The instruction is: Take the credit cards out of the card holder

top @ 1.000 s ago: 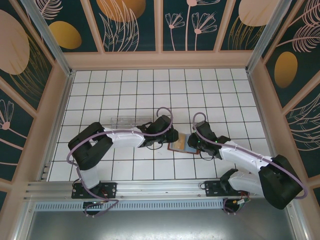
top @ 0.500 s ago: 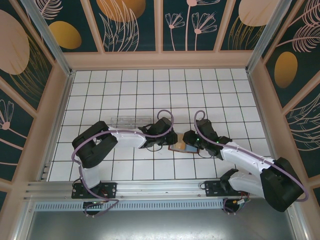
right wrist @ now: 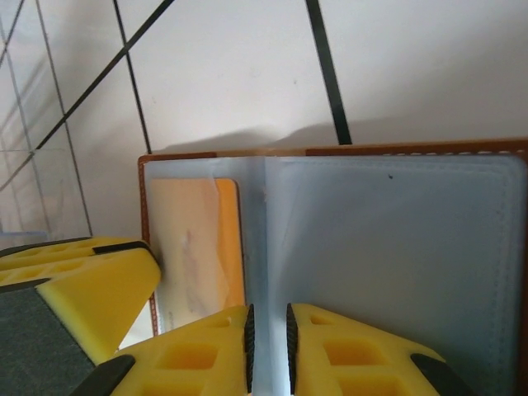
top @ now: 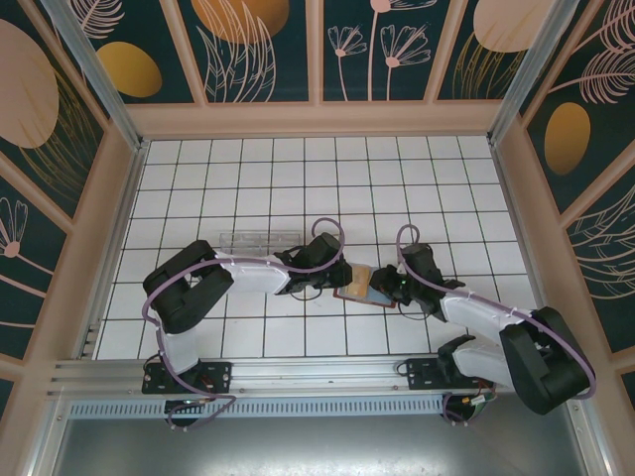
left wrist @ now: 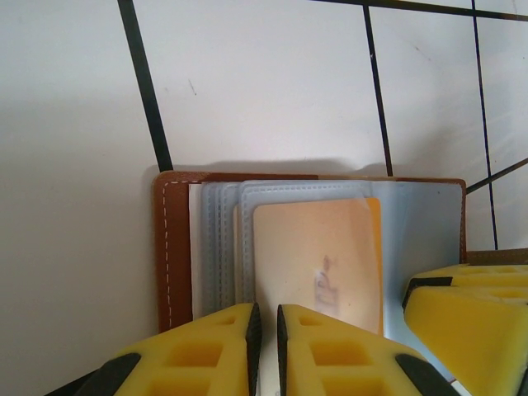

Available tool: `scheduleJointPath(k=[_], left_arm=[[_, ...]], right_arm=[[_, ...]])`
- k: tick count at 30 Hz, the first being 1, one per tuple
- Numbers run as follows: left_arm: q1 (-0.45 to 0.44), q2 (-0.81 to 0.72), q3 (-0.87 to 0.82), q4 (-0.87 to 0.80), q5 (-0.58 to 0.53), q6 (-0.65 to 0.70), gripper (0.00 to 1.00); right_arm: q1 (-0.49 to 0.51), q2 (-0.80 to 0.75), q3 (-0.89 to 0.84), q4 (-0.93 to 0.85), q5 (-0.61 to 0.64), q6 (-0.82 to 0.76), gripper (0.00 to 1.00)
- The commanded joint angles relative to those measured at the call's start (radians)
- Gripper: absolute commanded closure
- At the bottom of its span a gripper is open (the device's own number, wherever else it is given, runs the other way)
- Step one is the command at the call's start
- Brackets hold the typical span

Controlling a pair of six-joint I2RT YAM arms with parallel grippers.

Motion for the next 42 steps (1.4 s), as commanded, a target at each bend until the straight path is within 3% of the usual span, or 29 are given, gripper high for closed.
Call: scheduleJointPath(k=[1,8,18,42], left_arm=[[-0.001,0.021,-0.025,-0.065,-0.019,-0.011,0.82],[0.000,0.026,-0.030,-0.057,-0.012,-0.016,0.84],[-0.001,0.020,-0.034,-0.055,-0.011,-0.020,0.84],[-0.001,0.021,-0.037,-0.052,-0.009,-0.022,0.84]], right_arm=[[-0.019,0.016,-0.027,0.095,-0.095,0.025,0.81],[-0.026,0.044,-0.032,0.141,-0.135,0.027,0.79],[0.010,-0.046,0.061,-0.035,-0.032,-0.024,0.77],[0.018,0.097,0.058,-0.037,-0.040,-0.028,0.75]])
